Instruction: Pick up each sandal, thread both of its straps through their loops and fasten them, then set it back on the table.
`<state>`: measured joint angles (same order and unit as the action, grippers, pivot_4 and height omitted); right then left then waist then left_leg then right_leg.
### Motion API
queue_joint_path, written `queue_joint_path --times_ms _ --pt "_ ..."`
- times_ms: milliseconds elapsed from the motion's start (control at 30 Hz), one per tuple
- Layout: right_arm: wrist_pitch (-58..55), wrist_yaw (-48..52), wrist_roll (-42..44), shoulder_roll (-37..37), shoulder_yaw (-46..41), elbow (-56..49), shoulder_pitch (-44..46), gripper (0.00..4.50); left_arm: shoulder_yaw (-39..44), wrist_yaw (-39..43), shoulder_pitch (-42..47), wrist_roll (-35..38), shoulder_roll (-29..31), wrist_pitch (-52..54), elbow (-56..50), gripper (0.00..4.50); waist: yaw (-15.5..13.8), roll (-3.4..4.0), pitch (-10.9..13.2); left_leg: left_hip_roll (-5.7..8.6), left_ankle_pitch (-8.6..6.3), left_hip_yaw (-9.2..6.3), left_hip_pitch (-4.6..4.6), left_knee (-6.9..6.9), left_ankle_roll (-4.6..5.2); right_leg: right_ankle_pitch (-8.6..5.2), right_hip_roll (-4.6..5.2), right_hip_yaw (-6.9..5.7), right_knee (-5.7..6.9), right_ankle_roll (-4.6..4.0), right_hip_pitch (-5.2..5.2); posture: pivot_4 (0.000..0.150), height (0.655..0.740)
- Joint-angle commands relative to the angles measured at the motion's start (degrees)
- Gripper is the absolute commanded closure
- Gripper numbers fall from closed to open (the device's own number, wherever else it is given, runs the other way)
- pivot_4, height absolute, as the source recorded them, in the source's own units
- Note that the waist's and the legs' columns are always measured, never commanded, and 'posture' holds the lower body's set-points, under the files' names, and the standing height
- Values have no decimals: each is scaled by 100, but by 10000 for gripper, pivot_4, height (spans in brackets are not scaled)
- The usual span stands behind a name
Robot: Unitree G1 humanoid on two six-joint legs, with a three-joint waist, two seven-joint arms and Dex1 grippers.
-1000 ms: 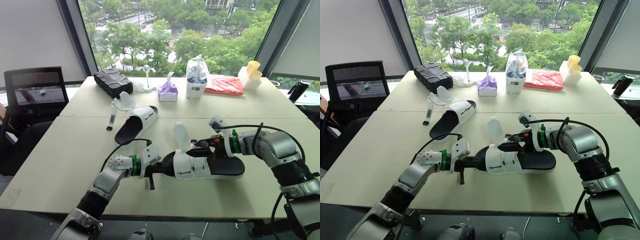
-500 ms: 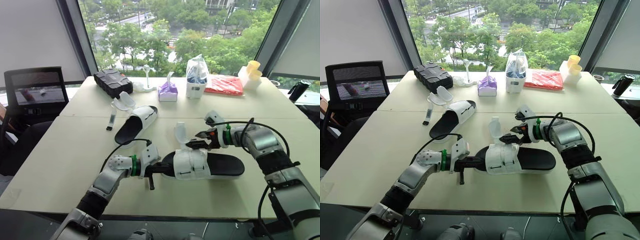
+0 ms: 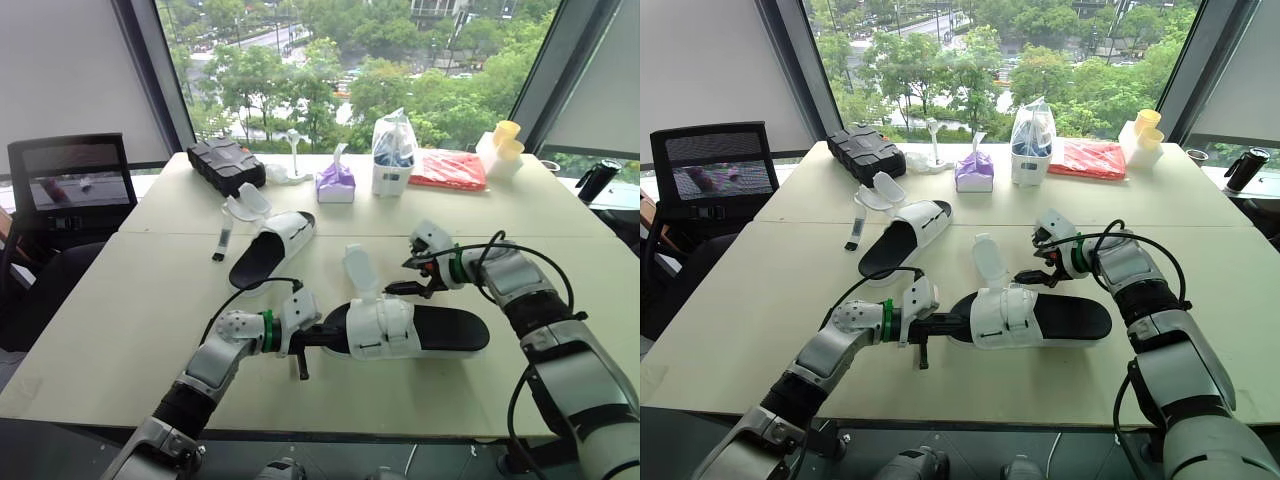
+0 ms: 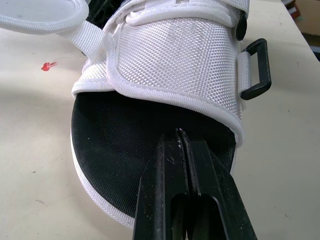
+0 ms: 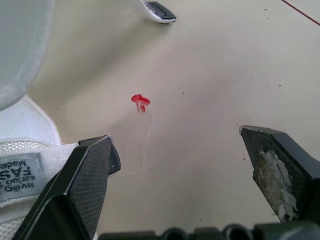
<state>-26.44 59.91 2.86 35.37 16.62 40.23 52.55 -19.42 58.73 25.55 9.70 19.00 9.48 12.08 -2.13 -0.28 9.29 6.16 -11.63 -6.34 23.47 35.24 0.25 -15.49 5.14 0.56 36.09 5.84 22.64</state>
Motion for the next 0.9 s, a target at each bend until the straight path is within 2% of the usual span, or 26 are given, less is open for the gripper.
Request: queue_joint_path --times_ms 33,200,433,600,767,900 --pt "288 23 -155 -19 -91 92 145 773 -227 -90 -168 -331 40 219 348 45000 -1 0 0 0 0 0 0 0 0 0 0 0 0 0 0 1500 7400" --pt "59 -9 36 -32 -565 368 745 773 -234 -71 -168 -332 58 232 323 45000 5 11 5 2 0 1 0 0 0 1 0 3 1 0 1 1500 7400" --pt "-1184 316 511 -60 -1029 -148 1239 773 -238 -53 -142 -336 73 224 338 45000 -9 15 3 0 0 -4 -1 -4 -1 -1 -2 3 1 -4 3 1500 7400" --pt "-2811 542 1233 -185 -1299 -774 1157 773 -233 -54 -88 -339 52 216 377 45000 -4 17 3 1 0 -2 1 -5 -1 -7 1 6 1 -14 6 1500 7400" --pt "-3278 523 1489 -188 -1264 -1189 817 773 -224 -68 -93 -339 57 221 355 45000 -8 17 2 2 -1 -3 1 -5 -1 -8 2 6 0 -16 5 1500 7400" --pt "-3153 499 1419 -357 -992 -1103 596 773 -222 -55 -126 -332 91 247 314 45000 8 17 2 2 -1 -1 1 -5 -1 -8 3 6 0 -16 6 1500 7400"
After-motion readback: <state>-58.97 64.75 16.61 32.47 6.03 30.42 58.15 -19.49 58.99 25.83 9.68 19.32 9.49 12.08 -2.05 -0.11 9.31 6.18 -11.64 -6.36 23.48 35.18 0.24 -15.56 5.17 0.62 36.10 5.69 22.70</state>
